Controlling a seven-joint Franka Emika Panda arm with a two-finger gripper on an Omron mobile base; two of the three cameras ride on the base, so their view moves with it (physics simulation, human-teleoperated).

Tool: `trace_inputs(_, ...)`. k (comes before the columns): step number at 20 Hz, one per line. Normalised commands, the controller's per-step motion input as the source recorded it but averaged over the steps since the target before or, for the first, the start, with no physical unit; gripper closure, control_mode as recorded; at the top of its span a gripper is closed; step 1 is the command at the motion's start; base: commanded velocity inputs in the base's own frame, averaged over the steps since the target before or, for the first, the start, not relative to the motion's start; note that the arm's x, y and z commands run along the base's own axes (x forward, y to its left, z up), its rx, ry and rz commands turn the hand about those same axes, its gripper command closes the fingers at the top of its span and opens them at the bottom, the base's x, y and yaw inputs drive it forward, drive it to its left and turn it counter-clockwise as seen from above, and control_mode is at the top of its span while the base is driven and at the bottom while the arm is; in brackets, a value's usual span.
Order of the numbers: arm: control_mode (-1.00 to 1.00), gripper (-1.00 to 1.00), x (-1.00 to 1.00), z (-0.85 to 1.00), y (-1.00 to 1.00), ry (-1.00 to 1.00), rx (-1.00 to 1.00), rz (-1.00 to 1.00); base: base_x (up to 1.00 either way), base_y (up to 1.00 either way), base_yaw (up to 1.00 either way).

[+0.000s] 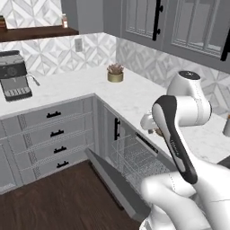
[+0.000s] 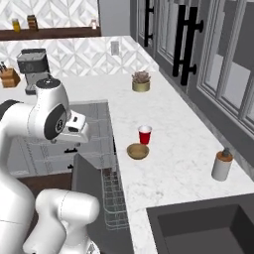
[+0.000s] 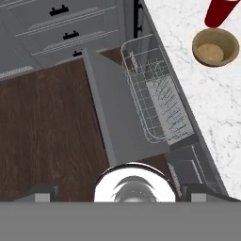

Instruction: Pick up the cup and bowl from the counter, place them in the dishwasher, and close the dishwasher door.

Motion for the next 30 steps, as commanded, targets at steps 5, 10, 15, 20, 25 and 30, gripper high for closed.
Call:
trace_inputs(5,-1.00,-1.00,0.22,-0.09,-0.08,0.00,0.00,-0.08,0.02,0.00,-0.11)
trace_inputs(10,-1.00,-1.00,0.72,-0.34,-0.07,0.06,-0.04,-0.07,0.00,0.00,0.00)
trace_inputs(15,-1.00,-1.00,0.67,-0.21,-0.10,0.07,-0.16,-0.03,0.00,0.00,0.00)
trace_inputs(20,-1.00,-1.00,0.56,-0.05,-0.23,0.00,-0.16,0.12,0.00,0.00,0.00)
trace_inputs(25,-1.00,-1.00,0.52,-0.26,-0.36,0.00,-0.08,0.16,0.00,0.00,0.00)
trace_inputs(30,-1.00,-1.00,0.64,-0.15,-0.27,0.00,-0.04,0.13,0.00,0.00,0.00)
